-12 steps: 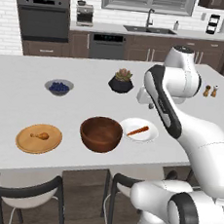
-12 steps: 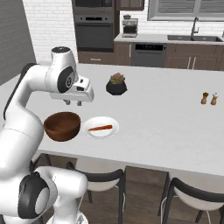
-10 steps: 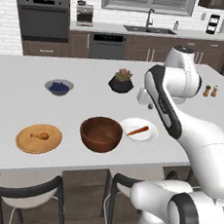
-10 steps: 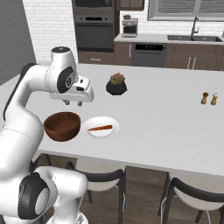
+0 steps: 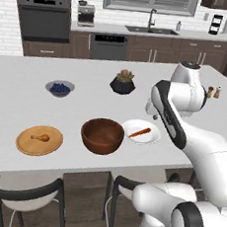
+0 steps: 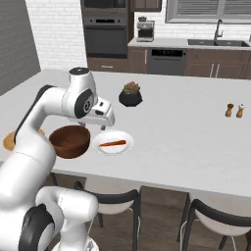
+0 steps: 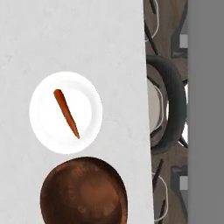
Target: Pick the chicken drumstick and carrot from their plates and place them in the bowl. Then put the bowl in the fridge.
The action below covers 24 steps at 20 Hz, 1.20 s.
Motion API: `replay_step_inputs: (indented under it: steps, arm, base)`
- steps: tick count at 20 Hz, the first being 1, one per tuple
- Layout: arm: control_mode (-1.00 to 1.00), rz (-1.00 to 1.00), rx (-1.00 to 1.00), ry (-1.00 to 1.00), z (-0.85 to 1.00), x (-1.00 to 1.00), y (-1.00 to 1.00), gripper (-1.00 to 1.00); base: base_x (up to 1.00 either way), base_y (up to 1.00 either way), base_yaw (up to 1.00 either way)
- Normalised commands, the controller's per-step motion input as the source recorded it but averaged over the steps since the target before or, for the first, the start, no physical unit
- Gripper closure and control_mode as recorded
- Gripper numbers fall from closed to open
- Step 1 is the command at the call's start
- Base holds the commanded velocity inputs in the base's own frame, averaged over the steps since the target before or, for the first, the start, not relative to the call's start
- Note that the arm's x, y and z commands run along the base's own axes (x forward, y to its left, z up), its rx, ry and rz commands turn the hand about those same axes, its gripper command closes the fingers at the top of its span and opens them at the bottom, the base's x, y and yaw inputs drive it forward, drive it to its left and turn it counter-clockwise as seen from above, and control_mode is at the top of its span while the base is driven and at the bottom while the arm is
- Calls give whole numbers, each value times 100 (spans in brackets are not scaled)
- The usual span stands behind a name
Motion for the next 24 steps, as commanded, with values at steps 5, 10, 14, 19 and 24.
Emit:
replay_step_inputs:
  steps: [5, 10, 14, 19, 24]
  arm:
    - [-100, -24, 0, 6, -49, 82, -40, -100]
    - [-100, -16, 10, 1, -33, 76, -8, -100]
    - [-100, -14, 7, 1, -39, 68, 0, -100]
    - [-100, -20, 1, 6, -48, 56, 4, -100]
    - [-100, -13, 3, 12, -52, 19, 0, -100]
  base:
    - [0, 0, 0]
    - [0, 0, 0]
    - [0, 0, 0]
    - [0, 0, 0]
    - [0, 0, 0]
